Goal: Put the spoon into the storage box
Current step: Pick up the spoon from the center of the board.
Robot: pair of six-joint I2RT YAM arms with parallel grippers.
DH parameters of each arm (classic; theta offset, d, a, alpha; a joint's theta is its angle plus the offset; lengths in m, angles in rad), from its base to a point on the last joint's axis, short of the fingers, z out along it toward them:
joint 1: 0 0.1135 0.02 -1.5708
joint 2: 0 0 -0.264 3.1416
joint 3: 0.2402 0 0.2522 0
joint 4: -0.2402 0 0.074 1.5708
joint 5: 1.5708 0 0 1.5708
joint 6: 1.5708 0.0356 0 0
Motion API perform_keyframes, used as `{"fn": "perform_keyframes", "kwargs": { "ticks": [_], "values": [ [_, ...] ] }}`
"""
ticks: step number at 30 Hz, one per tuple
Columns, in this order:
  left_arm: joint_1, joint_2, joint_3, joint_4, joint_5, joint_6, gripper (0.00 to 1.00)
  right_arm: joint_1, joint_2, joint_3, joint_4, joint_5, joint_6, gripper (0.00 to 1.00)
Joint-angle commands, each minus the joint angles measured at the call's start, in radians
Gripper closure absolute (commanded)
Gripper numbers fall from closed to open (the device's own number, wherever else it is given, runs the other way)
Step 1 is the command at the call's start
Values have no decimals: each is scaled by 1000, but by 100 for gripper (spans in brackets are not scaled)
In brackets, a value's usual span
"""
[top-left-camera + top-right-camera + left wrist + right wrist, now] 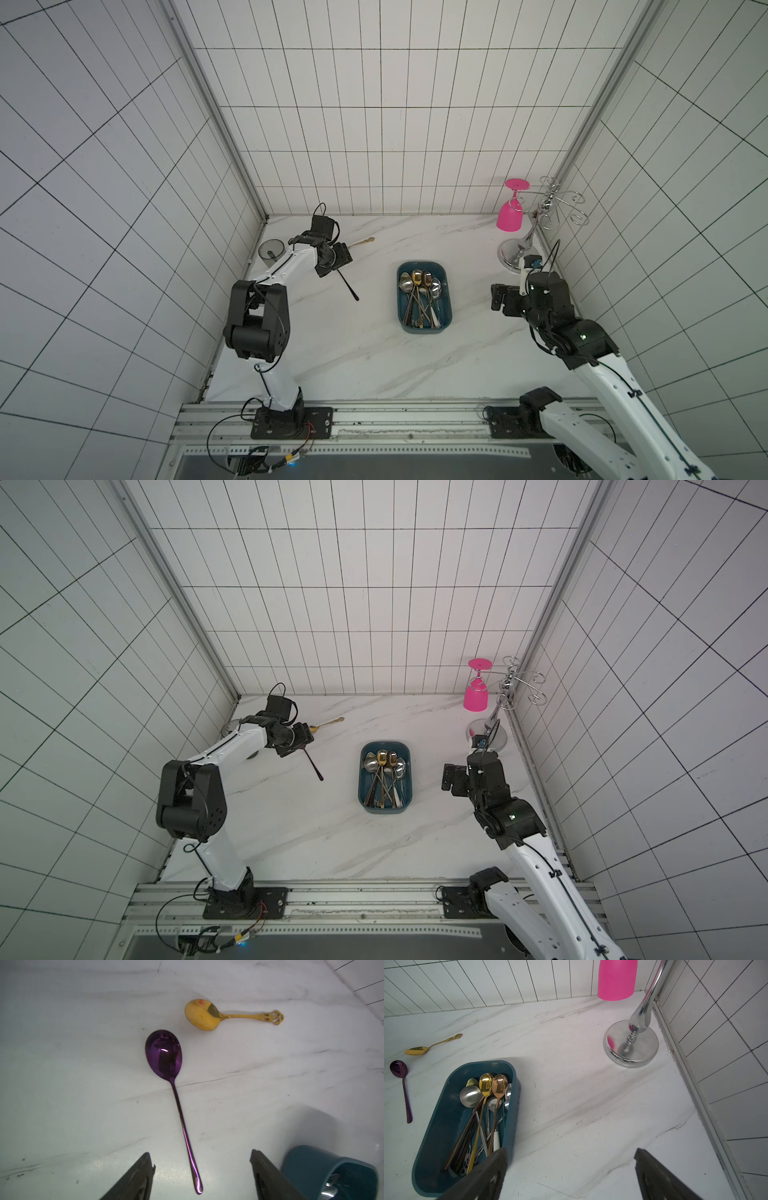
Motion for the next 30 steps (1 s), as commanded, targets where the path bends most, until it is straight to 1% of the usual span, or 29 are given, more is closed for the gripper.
{"fn": "perform_keyframes", "kwargs": {
  "ticks": [1, 2, 6, 10, 12, 14, 18, 20, 25, 29, 30],
  "values": [
    [2, 55, 46, -53, -100, 16, 27, -13, 17, 43, -20, -39, -11, 1],
    [1, 65, 51, -57, -97, 22, 22, -12, 22, 45, -22, -43, -11, 1],
    [-21, 125, 67, -48, -70, 44, 22, -13, 34, 46, -22, -46, -11, 1],
    [-32, 198, 101, -50, -113, 35, 22, -14, 33, 41, -20, -48, -8, 1],
    [-39, 220, 116, -52, -131, 32, 24, -12, 30, 37, -20, -47, -9, 1],
    [-48, 239, 134, -56, -141, 29, 29, -12, 28, 34, -20, -42, -11, 1],
    [-65, 276, 170, -66, -176, 15, 44, -12, 31, 34, -20, -37, -13, 1],
    [-68, 289, 180, -71, -192, 10, 47, -12, 33, 35, -20, -38, -13, 1],
    [-67, 310, 171, -74, -196, -2, 62, -13, 32, 36, -20, -35, -13, 1],
    [-65, 320, 165, -74, -194, -5, 68, -13, 35, 37, -21, -35, -11, 1],
    [-66, 322, 164, -74, -193, -5, 72, -13, 36, 36, -20, -35, -11, 1]
  ]
}}
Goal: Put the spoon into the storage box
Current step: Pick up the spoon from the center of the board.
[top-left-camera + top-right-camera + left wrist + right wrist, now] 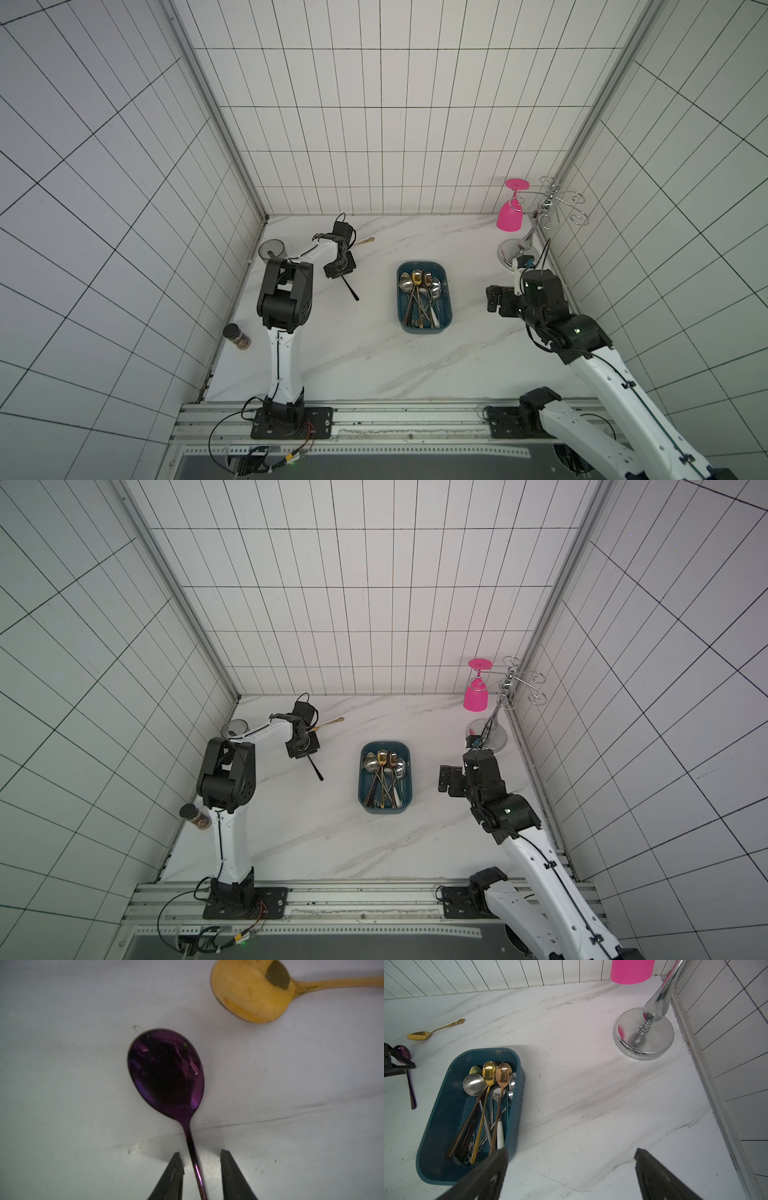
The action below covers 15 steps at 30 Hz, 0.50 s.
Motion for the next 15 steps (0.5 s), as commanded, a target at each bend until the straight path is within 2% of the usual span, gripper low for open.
{"fn": "perform_keyframes", "kwargs": {
  "ticks": [1, 13, 15],
  "values": [
    [1, 44, -4, -10, -7, -5, 74, -13, 1, 38, -10, 7, -7, 1],
    [0, -5, -75, 16, 43, -10, 100, -13, -6, 37, -11, 13, -9, 1],
    [0, -24, -91, 22, 54, -12, 100, -12, -10, 37, -10, 16, -9, 1]
  ]
}}
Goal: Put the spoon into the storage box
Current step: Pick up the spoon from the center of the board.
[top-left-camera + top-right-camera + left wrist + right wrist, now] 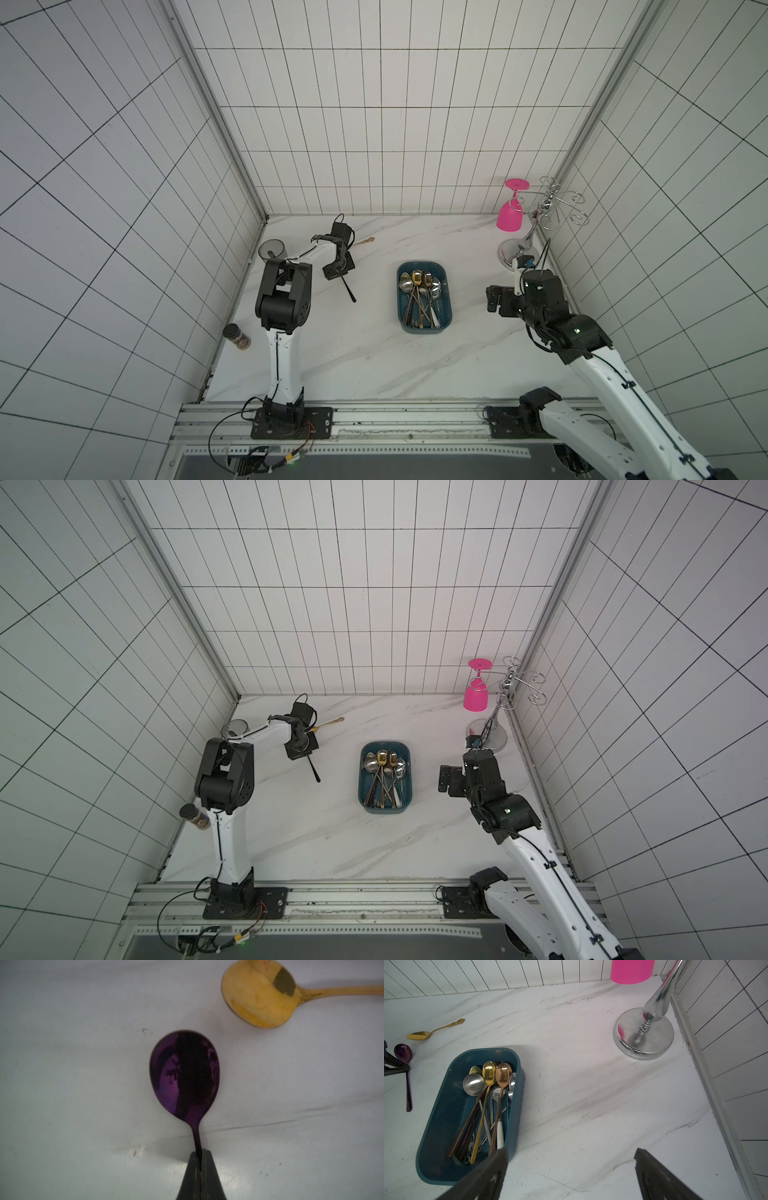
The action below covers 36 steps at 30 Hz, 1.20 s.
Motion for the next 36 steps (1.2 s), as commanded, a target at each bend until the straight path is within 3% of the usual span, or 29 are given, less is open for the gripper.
{"fn": "perform_keyframes", "kwargs": {
  "ticks": [1, 16, 26, 36],
  "values": [
    [-4, -13, -57, -17, 53, -9, 100, -13, -11, 36, -11, 16, -9, 1],
    [-104, -241, -191, 49, 129, -23, 100, -12, -22, 31, -11, 26, -13, 1],
    [-200, -322, -127, 61, 143, 25, 100, -13, -28, 29, -11, 35, -20, 1],
    [-381, -309, 2, 53, 163, 92, 100, -13, -45, 25, -15, 41, -19, 1]
  ]
}}
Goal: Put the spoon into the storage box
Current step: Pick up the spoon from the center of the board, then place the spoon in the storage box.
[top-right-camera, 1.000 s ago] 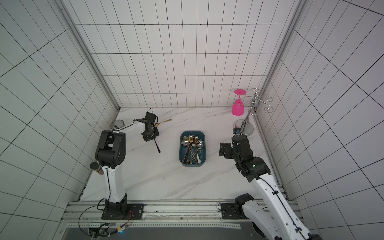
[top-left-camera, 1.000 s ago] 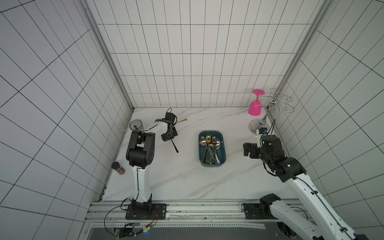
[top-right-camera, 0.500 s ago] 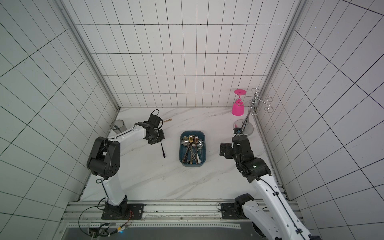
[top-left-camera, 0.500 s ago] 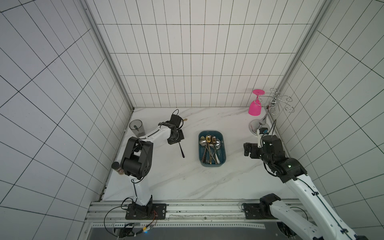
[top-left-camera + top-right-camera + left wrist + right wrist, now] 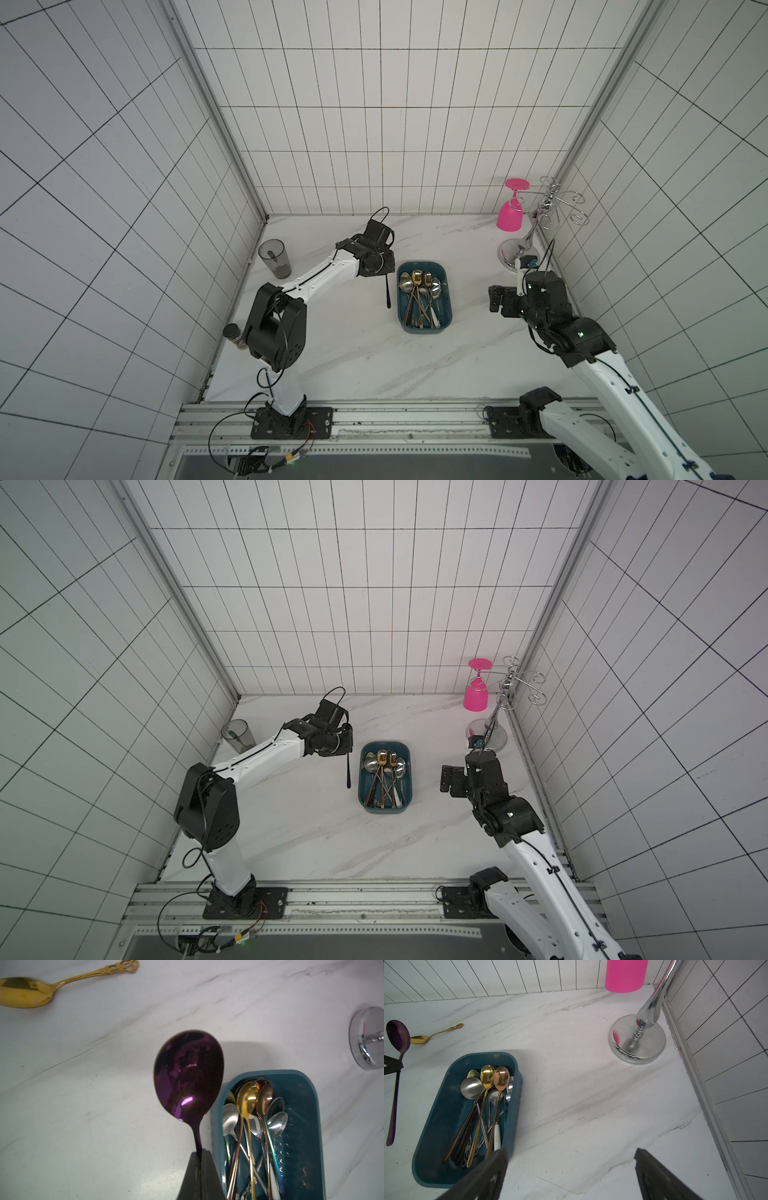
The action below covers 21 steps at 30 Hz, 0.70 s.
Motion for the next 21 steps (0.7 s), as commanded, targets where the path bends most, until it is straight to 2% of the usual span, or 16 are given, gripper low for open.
{"fn": "perform_keyframes", "kwargs": {
  "ticks": [1, 6, 12, 21],
  "values": [
    [-50, 3, 54, 15, 26, 30, 100, -12, -18, 23, -15, 19, -4, 1],
    [-107, 87, 128, -4, 47, 15, 100, -14, -26, 23, -26, 19, -1, 1],
    [-118, 201, 193, -22, 95, -57, 100, -12, -37, 17, -36, 24, -4, 1],
    [-129, 222, 127, -4, 129, -107, 100, -13, -34, 17, -44, 37, -15, 1]
  ]
}}
